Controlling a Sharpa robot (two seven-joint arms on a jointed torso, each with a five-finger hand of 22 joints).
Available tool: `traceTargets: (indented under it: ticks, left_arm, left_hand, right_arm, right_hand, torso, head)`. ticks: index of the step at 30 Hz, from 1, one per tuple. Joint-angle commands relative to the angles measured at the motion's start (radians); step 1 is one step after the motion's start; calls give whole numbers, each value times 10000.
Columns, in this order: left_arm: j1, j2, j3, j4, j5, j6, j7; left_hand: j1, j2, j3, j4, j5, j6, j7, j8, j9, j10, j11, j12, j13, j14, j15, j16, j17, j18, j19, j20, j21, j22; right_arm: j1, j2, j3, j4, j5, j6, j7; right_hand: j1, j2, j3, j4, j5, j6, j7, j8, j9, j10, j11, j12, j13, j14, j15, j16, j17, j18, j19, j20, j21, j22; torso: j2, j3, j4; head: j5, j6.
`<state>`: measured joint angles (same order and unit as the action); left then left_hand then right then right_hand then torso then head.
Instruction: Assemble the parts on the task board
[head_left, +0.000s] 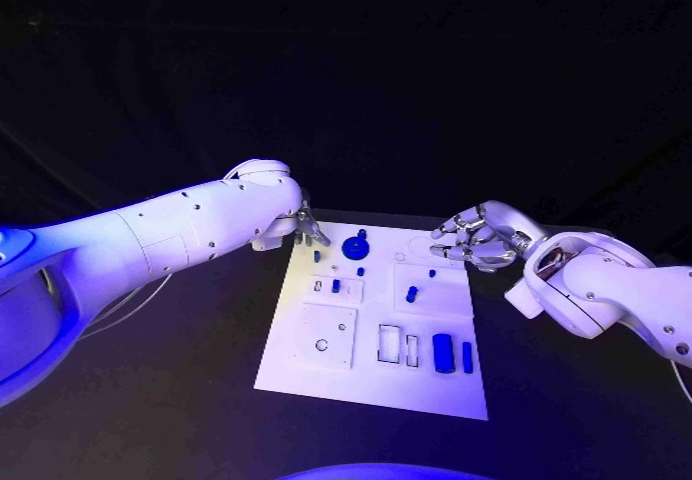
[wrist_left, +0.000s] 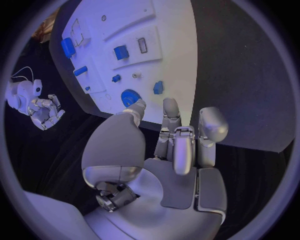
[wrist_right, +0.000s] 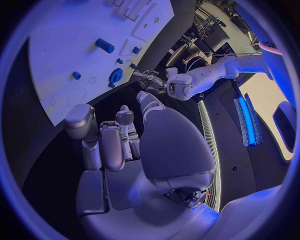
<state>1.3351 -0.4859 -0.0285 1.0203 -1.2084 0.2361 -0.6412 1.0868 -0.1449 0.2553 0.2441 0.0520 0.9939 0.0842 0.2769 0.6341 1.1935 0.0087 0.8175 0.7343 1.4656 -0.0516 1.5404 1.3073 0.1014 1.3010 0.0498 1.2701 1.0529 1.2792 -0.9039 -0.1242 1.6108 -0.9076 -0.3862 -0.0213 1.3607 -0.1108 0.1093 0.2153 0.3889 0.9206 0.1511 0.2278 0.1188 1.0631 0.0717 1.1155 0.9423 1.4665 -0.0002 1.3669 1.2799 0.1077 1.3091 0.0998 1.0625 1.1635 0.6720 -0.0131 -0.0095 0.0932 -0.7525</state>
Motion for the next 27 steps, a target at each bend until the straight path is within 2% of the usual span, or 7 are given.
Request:
traceTargets:
  ticks: [1,16,27]
  left_arm:
    - [-8,95,1,-94,-210,452,158]
    - [-86,268,-1,-415,192,858,148]
    - [-99,302,-1,-467,346,794,188]
  left_hand:
    - [79,-8,-3,67,-26,-71,5,34,-14,54,10,60,13,933,-10,34,2245,48,70,-25,64,11]
    - [352,197,-23,172,-27,45,-27,110,-71,144,-16,218,128,935,-26,39,2252,13,161,-6,179,195]
    - [506,338,-6,187,-27,108,-49,146,-103,187,-37,271,155,936,-43,42,2256,2,193,-3,227,263]
  right_arm:
    - [-8,18,0,10,-69,81,62]
    - [-10,34,0,10,-69,88,68]
    - [-10,43,0,11,-69,91,72]
  right_hand:
    - [-74,-16,-2,52,62,-71,24,33,16,-61,-22,-43,0,351,-74,-57,-4,51,-45,-13,-60,-1]
    - [-72,-9,2,54,70,-75,24,38,17,-70,-22,-49,-11,346,-73,-69,-15,53,-49,-13,-74,-6]
    - [-72,-9,2,54,70,-75,24,38,17,-70,-22,-49,-11,346,-73,-69,-15,53,-49,-13,-74,-6]
  torso:
    - [2,-11,-1]
    - [-7,-5,8]
    - [-5,-8,9]
  head:
    - [-11,-18]
    - [-24,-22]
    - [-25,-16]
